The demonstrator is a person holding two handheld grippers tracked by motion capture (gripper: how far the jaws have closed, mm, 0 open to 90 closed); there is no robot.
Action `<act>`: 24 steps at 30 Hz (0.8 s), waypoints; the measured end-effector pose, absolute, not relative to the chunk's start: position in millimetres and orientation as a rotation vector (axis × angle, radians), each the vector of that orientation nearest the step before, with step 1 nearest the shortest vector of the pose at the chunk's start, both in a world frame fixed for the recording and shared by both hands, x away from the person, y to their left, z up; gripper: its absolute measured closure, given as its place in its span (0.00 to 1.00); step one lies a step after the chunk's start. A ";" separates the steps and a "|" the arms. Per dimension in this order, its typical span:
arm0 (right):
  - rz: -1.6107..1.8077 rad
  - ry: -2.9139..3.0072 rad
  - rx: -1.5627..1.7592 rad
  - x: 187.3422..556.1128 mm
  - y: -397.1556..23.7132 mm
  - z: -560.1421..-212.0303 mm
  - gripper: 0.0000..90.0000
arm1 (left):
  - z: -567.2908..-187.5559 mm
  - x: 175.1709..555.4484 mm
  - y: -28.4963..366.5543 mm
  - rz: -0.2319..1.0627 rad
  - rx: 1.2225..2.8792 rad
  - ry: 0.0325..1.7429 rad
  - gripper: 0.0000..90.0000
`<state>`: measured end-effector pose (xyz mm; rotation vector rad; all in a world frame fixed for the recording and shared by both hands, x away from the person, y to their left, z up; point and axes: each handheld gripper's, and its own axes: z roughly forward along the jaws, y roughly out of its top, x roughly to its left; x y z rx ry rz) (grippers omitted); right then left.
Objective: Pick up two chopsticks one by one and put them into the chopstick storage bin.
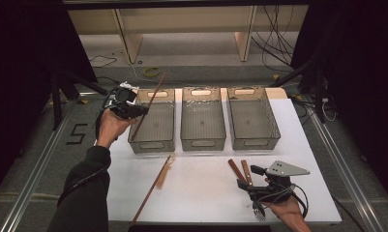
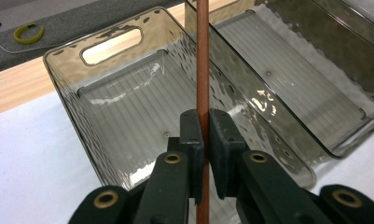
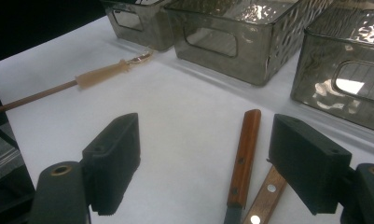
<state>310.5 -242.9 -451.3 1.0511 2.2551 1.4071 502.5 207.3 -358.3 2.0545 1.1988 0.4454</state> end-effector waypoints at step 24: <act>1.412 2.265 1.049 310.1 -242.3 -451.8 0.28 | -394.9 519.1 205.4 0.455 2.050 1.250 0.93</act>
